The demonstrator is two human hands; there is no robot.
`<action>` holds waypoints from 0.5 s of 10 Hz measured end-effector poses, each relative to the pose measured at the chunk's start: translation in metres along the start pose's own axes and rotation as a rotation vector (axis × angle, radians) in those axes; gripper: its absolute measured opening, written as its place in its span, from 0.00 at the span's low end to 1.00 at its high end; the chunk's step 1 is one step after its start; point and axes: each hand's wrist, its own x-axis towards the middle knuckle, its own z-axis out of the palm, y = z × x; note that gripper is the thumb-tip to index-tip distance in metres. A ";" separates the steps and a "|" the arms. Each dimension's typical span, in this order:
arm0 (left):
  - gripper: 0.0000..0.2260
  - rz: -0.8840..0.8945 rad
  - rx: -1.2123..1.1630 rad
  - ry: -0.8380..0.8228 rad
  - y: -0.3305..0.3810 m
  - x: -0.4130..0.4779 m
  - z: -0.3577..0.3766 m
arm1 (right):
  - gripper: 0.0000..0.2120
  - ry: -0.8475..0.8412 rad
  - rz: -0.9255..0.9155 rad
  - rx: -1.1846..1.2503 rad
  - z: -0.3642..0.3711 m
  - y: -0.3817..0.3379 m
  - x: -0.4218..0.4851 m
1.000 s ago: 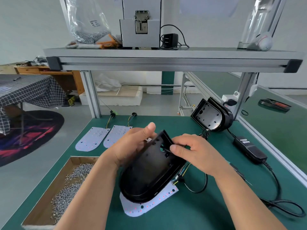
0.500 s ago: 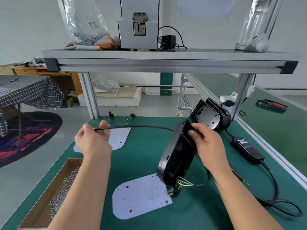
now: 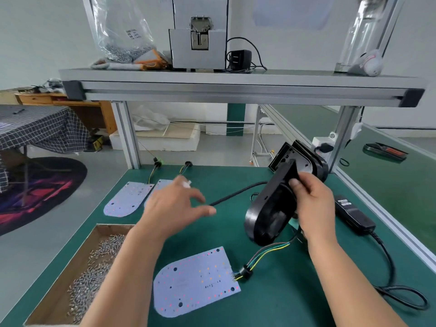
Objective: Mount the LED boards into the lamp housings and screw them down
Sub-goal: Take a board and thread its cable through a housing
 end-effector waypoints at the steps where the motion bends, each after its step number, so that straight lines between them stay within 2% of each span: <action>1: 0.22 -0.050 -0.065 -0.080 -0.003 0.003 0.019 | 0.09 0.014 0.035 0.035 -0.001 0.004 0.001; 2: 0.03 -0.350 -0.235 -0.017 -0.022 0.014 0.020 | 0.11 0.107 0.072 0.076 -0.005 0.005 0.005; 3: 0.06 -0.710 -1.460 0.362 -0.023 0.016 0.006 | 0.09 0.175 0.074 0.100 -0.012 0.006 0.008; 4: 0.21 -0.575 -2.343 0.398 -0.016 0.007 0.007 | 0.09 0.144 0.050 0.093 -0.009 0.006 0.005; 5: 0.21 -0.441 -2.593 0.411 -0.010 0.004 0.009 | 0.09 0.067 0.037 0.022 -0.005 0.005 0.004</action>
